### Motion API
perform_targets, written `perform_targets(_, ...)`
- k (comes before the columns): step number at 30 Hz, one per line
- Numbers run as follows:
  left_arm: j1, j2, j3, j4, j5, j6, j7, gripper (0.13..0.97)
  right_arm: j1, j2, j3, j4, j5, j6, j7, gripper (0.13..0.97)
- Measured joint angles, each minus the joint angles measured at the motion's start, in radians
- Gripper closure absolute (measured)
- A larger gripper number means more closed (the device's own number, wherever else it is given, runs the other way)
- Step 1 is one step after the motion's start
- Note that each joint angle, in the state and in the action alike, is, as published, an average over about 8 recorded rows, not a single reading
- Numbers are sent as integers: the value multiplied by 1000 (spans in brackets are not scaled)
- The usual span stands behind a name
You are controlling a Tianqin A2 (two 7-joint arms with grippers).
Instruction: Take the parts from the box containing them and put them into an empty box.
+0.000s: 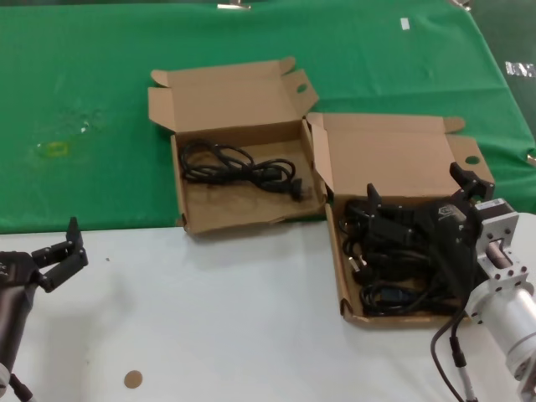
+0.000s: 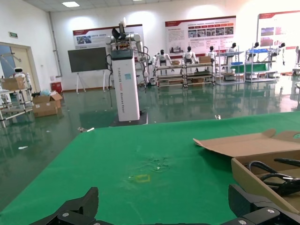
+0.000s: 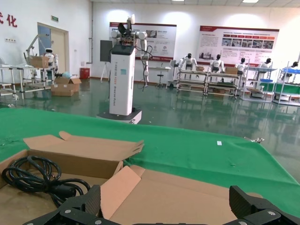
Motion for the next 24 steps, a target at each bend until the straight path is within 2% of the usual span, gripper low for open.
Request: perform_targets(24,0,0,0,0,0,0,0,132,0,0,0,0,0,0,0,129)
